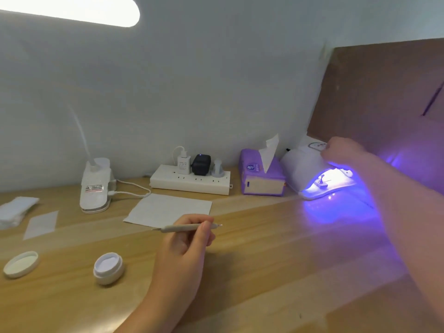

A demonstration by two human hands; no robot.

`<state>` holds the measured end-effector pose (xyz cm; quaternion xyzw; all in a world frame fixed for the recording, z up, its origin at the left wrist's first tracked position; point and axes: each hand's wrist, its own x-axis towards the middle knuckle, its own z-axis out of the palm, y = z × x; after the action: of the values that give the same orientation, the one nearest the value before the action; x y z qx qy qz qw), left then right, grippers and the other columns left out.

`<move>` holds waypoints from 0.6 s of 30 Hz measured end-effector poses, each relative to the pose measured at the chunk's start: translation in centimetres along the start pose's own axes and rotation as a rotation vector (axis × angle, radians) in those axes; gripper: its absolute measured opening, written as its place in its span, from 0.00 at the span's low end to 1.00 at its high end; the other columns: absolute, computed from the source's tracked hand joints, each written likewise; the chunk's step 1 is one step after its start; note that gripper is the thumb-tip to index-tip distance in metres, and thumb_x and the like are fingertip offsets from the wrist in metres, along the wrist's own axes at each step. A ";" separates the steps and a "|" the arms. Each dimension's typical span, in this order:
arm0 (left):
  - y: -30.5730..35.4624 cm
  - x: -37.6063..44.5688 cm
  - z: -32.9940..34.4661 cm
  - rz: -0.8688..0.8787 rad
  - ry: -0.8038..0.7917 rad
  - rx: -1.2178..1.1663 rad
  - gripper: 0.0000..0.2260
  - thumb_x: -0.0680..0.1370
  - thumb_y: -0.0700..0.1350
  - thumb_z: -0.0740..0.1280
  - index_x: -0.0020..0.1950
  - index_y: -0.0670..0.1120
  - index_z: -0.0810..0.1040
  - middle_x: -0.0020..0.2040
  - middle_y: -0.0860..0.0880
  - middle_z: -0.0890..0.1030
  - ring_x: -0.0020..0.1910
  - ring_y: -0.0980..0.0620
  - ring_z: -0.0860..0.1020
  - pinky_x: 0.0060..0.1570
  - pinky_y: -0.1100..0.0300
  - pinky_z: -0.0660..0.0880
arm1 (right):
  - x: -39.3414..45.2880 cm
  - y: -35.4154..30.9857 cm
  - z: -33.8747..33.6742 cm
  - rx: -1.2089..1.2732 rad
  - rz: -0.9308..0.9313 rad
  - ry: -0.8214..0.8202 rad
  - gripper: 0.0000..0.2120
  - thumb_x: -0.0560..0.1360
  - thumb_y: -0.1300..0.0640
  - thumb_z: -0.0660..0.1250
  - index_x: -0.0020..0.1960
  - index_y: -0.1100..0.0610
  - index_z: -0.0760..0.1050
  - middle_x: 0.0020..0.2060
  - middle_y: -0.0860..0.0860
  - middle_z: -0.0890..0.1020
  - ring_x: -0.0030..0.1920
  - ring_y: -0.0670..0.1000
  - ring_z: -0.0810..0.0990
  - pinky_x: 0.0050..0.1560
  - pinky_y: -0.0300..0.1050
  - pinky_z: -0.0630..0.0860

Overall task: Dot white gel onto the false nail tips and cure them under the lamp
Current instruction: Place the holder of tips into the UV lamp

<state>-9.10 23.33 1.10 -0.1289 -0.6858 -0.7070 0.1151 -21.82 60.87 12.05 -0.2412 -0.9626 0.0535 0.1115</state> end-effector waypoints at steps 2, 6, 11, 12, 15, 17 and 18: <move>-0.1 0.2 0.0 -0.003 0.008 0.010 0.06 0.79 0.42 0.65 0.45 0.49 0.81 0.37 0.50 0.82 0.37 0.57 0.79 0.39 0.70 0.73 | -0.9 0.2 0.3 0.103 0.021 0.017 0.08 0.70 0.64 0.63 0.46 0.67 0.77 0.39 0.63 0.81 0.43 0.59 0.82 0.35 0.45 0.73; -0.5 0.3 0.0 -0.010 -0.006 0.036 0.06 0.80 0.43 0.64 0.46 0.49 0.80 0.39 0.49 0.82 0.39 0.56 0.79 0.43 0.62 0.77 | -4.6 -0.9 2.8 0.283 0.018 0.099 0.24 0.73 0.62 0.64 0.67 0.62 0.64 0.51 0.63 0.78 0.54 0.63 0.78 0.48 0.51 0.74; 0.0 0.2 0.0 0.023 0.042 0.077 0.06 0.80 0.45 0.63 0.47 0.51 0.79 0.38 0.51 0.80 0.39 0.57 0.78 0.42 0.61 0.76 | -10.1 -4.7 5.3 0.386 -0.065 0.115 0.20 0.74 0.58 0.65 0.65 0.60 0.69 0.53 0.59 0.80 0.55 0.59 0.78 0.49 0.47 0.73; 0.2 0.0 0.0 0.052 0.051 0.074 0.06 0.81 0.45 0.63 0.47 0.52 0.79 0.37 0.52 0.80 0.39 0.57 0.78 0.41 0.64 0.75 | -11.4 -5.9 5.3 0.432 -0.074 0.126 0.17 0.74 0.59 0.65 0.62 0.60 0.72 0.51 0.58 0.81 0.53 0.59 0.78 0.46 0.44 0.71; 1.4 -1.0 -1.0 0.155 0.083 0.032 0.05 0.80 0.47 0.63 0.48 0.52 0.78 0.38 0.53 0.80 0.40 0.56 0.78 0.42 0.67 0.74 | -16.1 -10.3 5.2 0.566 -0.151 0.121 0.04 0.73 0.59 0.65 0.47 0.55 0.78 0.39 0.50 0.80 0.48 0.54 0.79 0.42 0.40 0.68; 2.4 -0.8 -1.6 0.126 0.139 -0.010 0.05 0.80 0.48 0.63 0.48 0.52 0.78 0.37 0.54 0.80 0.40 0.57 0.78 0.45 0.62 0.75 | -19.2 -13.2 5.2 0.601 -0.213 0.055 0.04 0.73 0.56 0.65 0.39 0.51 0.76 0.36 0.45 0.79 0.44 0.51 0.79 0.42 0.42 0.72; 3.0 -0.4 -2.0 0.089 0.185 -0.045 0.05 0.81 0.46 0.63 0.47 0.52 0.78 0.37 0.54 0.79 0.40 0.57 0.78 0.46 0.60 0.76 | -20.7 -14.6 5.3 0.626 -0.242 0.012 0.04 0.72 0.55 0.65 0.39 0.51 0.76 0.36 0.45 0.79 0.43 0.50 0.79 0.43 0.43 0.74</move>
<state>-7.75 21.22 3.70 -0.0958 -0.6499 -0.7252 0.2064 -11.94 37.99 5.25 -0.0793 -0.9205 0.3314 0.1914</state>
